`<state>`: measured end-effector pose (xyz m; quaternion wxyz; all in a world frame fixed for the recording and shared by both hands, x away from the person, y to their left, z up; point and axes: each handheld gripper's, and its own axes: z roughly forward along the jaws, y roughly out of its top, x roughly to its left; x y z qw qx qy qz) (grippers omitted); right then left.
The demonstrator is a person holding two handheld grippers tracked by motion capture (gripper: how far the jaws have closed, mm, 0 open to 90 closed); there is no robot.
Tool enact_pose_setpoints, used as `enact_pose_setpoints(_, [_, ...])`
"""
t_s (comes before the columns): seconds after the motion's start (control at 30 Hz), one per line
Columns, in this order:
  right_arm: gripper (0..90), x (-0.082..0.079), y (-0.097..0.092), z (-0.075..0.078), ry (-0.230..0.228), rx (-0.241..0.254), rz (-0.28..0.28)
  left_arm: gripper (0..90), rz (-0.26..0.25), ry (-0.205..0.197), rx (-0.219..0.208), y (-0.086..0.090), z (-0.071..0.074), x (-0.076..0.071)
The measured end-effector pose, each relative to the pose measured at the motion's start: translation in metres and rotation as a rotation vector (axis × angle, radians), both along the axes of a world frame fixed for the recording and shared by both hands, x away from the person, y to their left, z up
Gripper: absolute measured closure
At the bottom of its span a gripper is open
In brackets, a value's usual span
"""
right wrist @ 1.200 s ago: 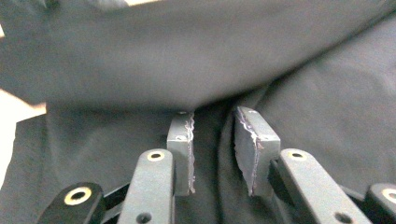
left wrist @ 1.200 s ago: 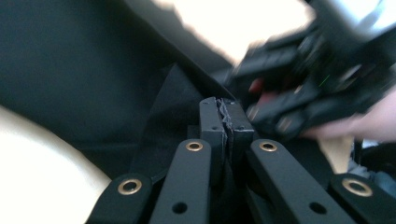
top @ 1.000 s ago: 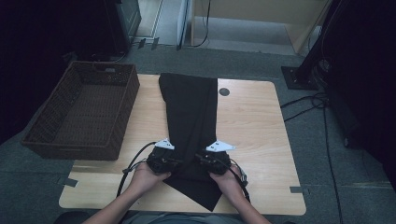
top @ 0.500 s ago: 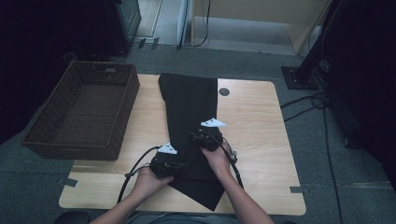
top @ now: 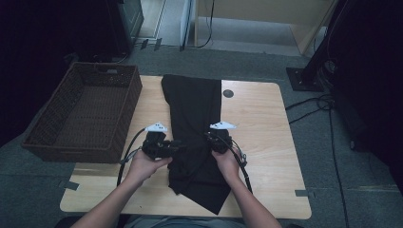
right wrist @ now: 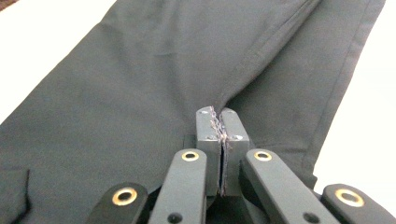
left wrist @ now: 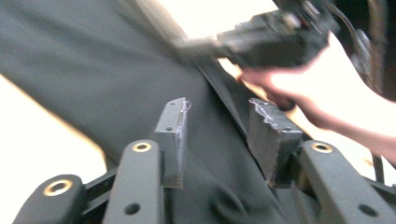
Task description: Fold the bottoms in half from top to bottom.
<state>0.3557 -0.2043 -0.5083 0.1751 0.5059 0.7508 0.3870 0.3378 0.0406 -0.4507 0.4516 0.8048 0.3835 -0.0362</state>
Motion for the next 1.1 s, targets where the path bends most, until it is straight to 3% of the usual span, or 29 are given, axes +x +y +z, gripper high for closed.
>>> enact_pose_setpoints(0.07, [89.2, -0.002, -0.002, 0.001, 0.0, -0.003, 0.01, 55.9, 0.001, -0.002, 0.008, -0.004, -0.004, 0.017])
enact_pose_setpoints(0.2, [89.2, -0.005, -0.009, 0.003, 0.004, -0.006, 0.032, 55.9, 0.01, -0.051, 0.063, -0.015, -0.017, 0.046])
enact_pose_setpoints(0.33, [89.2, -0.009, -0.015, 0.007, 0.003, 0.015, 0.043, 54.1, 0.006, -0.077, 0.101, -0.024, -0.029, 0.063])
enact_pose_setpoints(0.43, [89.2, -0.012, -0.018, 0.012, -0.005, 0.035, 0.058, 53.4, -0.013, -0.073, 0.116, -0.03, -0.038, 0.072])
enact_pose_setpoints(0.63, [89.2, -0.019, -0.027, 0.013, 0.002, 0.021, 0.069, 54.5, -0.034, -0.055, 0.181, -0.033, -0.058, 0.078])
enact_pose_setpoints(0.7, [89.2, -0.019, -0.033, 0.012, 0.009, 0.024, 0.062, 55.9, -0.045, -0.078, 0.171, -0.031, -0.06, 0.076])
enact_pose_setpoints(0.8, [88.9, -0.017, -0.04, 0.01, 0.005, -0.003, 0.056, 57.8, -0.045, -0.072, 0.153, -0.03, -0.061, 0.075])
enact_pose_setpoints(0.9, [81.3, -0.012, -0.045, 0.005, -0.012, -0.132, -0.016, 62.7, -0.045, -0.107, 0.181, -0.031, -0.061, 0.073])
enact_pose_setpoints(0.93, [80.7, -0.011, -0.048, 0.004, -0.011, -0.14, -0.032, 63.0, -0.041, -0.107, 0.179, -0.031, -0.061, 0.072])
enact_pose_setpoints(1.0, [76.1, -0.013, -0.056, 0.007, -0.007, -0.092, -0.081, 62.9, -0.037, -0.099, 0.171, -0.031, -0.062, 0.073])
enact_pose_setpoints(1.07, [75.3, -0.021, -0.06, 0.016, -0.031, 0.014, -0.068, 63.4, -0.036, -0.093, 0.163, -0.029, -0.062, 0.074])
enact_pose_setpoints(1.1, [77.6, -0.026, -0.058, 0.02, -0.032, 0.037, -0.046, 63.6, -0.035, -0.088, 0.159, -0.029, -0.062, 0.074])
